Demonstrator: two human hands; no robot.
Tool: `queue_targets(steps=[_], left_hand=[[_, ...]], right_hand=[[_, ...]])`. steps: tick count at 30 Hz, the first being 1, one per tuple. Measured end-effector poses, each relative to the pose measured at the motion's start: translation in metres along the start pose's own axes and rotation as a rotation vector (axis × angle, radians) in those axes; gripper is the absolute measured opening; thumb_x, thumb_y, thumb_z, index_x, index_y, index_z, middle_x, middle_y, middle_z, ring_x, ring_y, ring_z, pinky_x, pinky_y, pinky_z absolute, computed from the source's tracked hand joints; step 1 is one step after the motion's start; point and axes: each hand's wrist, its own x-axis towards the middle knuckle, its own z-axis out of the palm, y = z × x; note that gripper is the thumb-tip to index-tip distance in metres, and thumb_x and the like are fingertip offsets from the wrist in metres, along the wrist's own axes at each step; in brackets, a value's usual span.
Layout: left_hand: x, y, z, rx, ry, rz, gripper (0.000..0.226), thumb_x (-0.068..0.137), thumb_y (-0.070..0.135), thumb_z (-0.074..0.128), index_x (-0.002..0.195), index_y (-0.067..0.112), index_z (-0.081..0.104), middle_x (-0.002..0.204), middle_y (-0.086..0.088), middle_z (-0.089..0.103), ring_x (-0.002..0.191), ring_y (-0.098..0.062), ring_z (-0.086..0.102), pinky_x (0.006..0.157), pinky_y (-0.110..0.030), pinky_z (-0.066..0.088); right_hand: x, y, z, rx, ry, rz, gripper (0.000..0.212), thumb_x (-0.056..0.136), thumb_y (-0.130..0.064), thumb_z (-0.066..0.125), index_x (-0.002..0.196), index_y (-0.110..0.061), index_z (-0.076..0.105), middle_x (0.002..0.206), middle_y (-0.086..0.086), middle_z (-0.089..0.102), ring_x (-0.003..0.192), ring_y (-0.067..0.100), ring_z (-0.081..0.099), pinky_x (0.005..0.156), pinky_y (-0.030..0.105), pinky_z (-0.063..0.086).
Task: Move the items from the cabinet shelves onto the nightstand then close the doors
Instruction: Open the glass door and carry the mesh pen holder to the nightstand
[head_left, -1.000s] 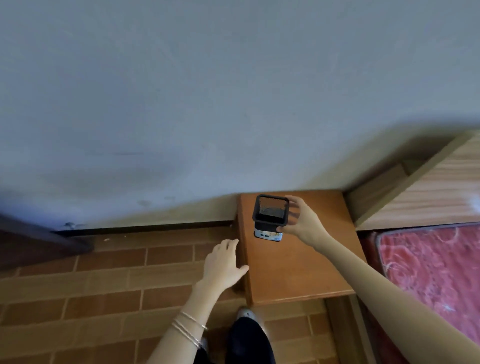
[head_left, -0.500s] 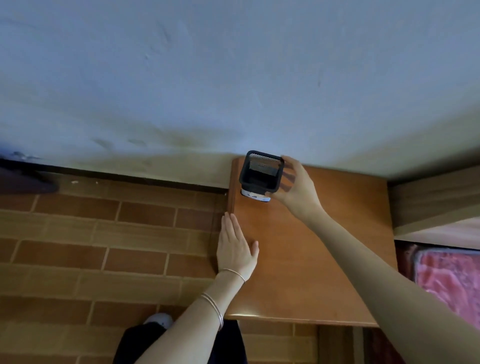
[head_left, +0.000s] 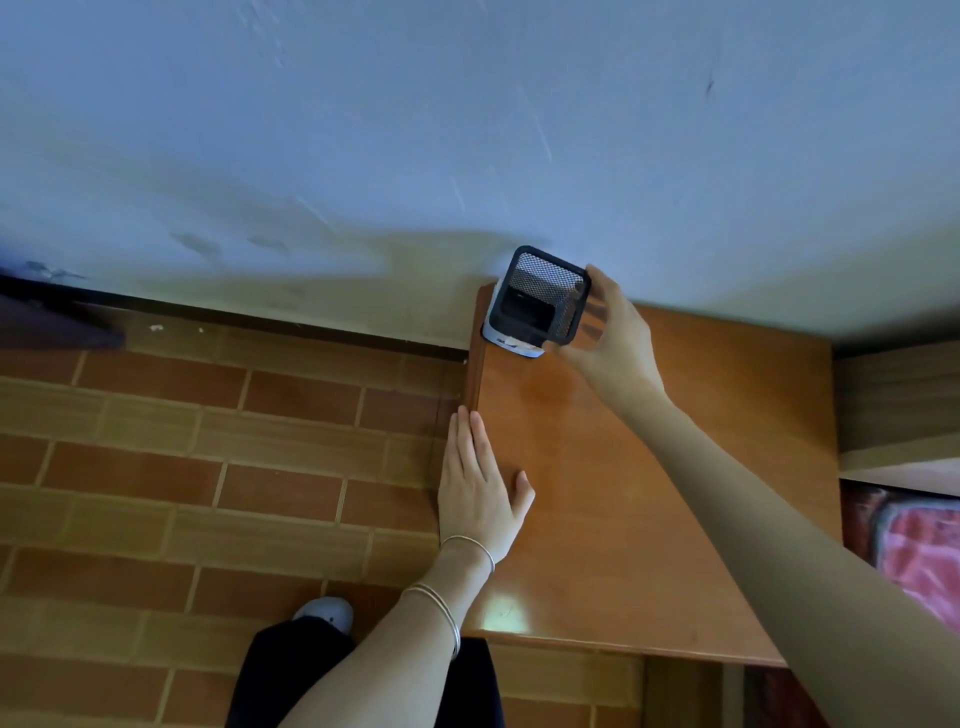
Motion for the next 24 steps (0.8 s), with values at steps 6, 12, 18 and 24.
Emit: queue_targets(steps=[6,12,18,24], left_hand=[[0.001,0.000,0.000,-0.011,0.009,-0.005,0.078,0.082,0.046,0.033,0.140,-0.006,0.027,0.145,-0.024,0.033,0.132,-0.034,0.036,0.103,-0.039,0.038],[0.001,-0.001,0.002,-0.015,0.019,-0.004,0.077,0.082,0.046,0.035,0.140,-0.006,0.027,0.145,-0.024,0.033,0.133,-0.034,0.035,0.104,-0.037,0.033],[0.001,-0.001,0.001,-0.026,0.029,0.000,0.077,0.082,0.045,0.035,0.139,-0.007,0.028,0.144,-0.025,0.033,0.132,-0.035,0.035,0.103,-0.039,0.037],[0.001,0.000,-0.001,-0.041,0.017,0.002,0.078,0.081,0.044,0.036,0.139,-0.008,0.030,0.144,-0.025,0.033,0.131,-0.035,0.036,0.100,-0.041,0.043]], right_hand=[[0.015,-0.008,0.005,-0.090,0.054,-0.043,0.065,0.079,-0.008,0.066,0.136,-0.014,0.036,0.127,0.005,0.057,0.114,0.021,0.054,0.086,0.024,0.042],[0.015,0.000,0.022,-0.049,0.062,0.065,0.092,0.068,-0.022,0.080,0.142,-0.011,0.026,0.138,0.005,0.045,0.124,0.018,0.045,0.098,0.032,0.041],[0.020,-0.003,0.026,-0.025,0.051,0.031,0.077,0.073,-0.014,0.075,0.137,-0.012,0.032,0.123,0.005,0.057,0.112,0.025,0.053,0.086,0.032,0.045],[0.014,0.000,0.027,-0.036,0.073,0.067,0.062,0.077,-0.015,0.072,0.127,-0.004,0.039,0.113,0.009,0.062,0.099,0.029,0.060,0.082,0.041,0.049]])
